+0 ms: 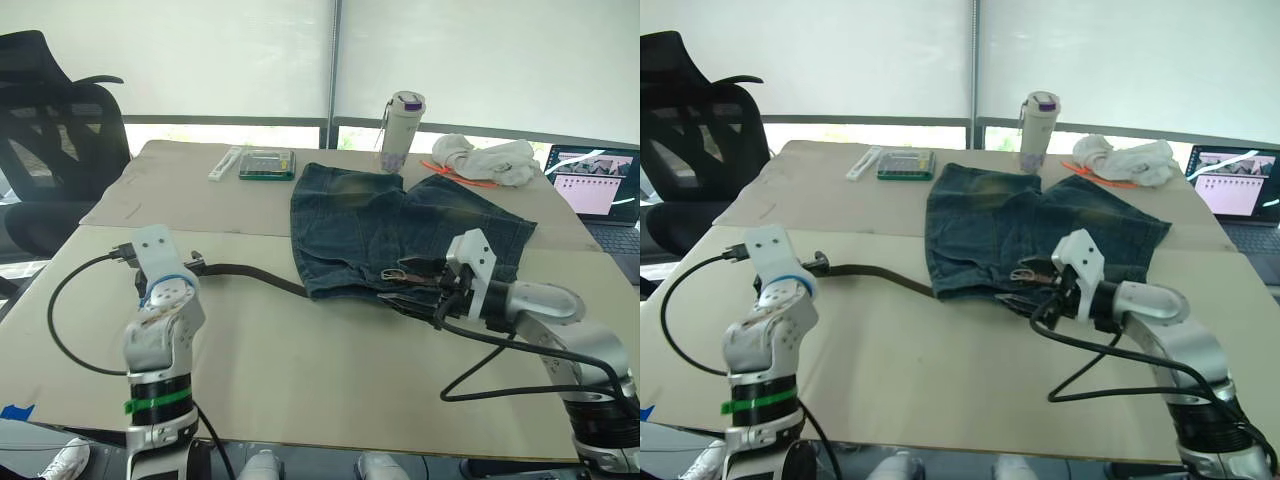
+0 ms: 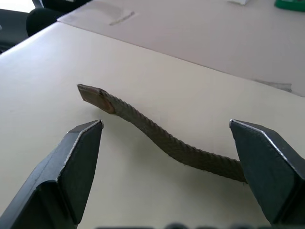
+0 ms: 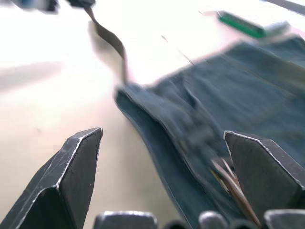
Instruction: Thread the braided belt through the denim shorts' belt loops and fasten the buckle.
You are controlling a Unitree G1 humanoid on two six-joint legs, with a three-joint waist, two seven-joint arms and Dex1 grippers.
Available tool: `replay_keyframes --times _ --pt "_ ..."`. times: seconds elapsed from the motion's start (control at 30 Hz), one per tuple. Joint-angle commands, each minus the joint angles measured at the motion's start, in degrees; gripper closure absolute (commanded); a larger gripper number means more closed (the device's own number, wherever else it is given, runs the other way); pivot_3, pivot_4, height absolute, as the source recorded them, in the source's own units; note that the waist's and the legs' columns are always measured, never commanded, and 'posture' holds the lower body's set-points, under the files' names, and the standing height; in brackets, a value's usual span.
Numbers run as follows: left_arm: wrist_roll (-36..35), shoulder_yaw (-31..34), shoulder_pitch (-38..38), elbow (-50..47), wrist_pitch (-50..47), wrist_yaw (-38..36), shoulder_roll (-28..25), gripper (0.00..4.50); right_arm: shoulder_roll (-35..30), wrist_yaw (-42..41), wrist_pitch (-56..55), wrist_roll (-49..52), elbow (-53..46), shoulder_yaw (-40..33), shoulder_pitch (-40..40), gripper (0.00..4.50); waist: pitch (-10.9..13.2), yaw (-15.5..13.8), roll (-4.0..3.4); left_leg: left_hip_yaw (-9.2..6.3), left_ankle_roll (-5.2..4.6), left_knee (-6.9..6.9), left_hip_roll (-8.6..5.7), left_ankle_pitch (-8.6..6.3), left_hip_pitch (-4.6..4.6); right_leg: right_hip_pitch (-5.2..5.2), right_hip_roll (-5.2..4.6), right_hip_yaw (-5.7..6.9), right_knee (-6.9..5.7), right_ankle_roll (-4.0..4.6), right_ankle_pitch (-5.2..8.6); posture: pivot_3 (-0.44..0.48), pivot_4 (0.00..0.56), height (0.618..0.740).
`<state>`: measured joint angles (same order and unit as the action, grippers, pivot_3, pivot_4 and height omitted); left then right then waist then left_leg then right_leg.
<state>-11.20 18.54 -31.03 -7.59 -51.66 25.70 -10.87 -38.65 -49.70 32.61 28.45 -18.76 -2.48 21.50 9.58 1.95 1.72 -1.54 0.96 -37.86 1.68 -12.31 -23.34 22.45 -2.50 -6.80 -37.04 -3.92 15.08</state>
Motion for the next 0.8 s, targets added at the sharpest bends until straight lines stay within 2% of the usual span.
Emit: replay_keyframes --times 0.03,0.23,0.5,0.8 --pt "1.35 3.79 -5.76 5.49 -1.76 3.11 0.67 0.00 1.71 0.91 1.65 3.31 -1.99 -0.94 1.59 0.02 0.02 0.06 0.05 -0.01 0.00 0.00 0.00 0.00 -0.01 0.00 0.00 0.01 0.00 0.00 0.00 0.000 0.150 0.737" --pt "1.57 9.28 -12.28 15.92 0.44 6.84 1.84 0.00 6.54 2.14 2.08 7.27 -0.99 -2.50 2.61 0.02 0.03 0.20 0.07 -0.05 0.01 0.01 0.00 -0.01 -0.09 0.06 -0.02 0.05 0.00 0.00 0.00 0.000 0.150 0.737" --pt "2.14 12.59 -18.04 30.53 7.91 9.31 0.36 0.00 6.68 1.75 0.48 6.19 0.99 -0.99 4.12 0.02 0.03 0.13 0.08 -0.07 0.04 0.01 -0.01 0.01 -0.25 0.25 -0.03 0.08 -0.05 -0.01 -0.01 0.000 0.150 0.737" --pt "1.41 14.89 -18.07 31.99 10.74 13.66 1.53 0.00 6.82 2.42 -0.42 5.22 1.10 -1.33 3.70 0.02 0.03 0.15 0.08 -0.08 0.12 0.01 0.00 0.05 -0.69 0.77 -0.05 0.07 -0.17 0.02 -0.10 0.000 0.150 0.737"
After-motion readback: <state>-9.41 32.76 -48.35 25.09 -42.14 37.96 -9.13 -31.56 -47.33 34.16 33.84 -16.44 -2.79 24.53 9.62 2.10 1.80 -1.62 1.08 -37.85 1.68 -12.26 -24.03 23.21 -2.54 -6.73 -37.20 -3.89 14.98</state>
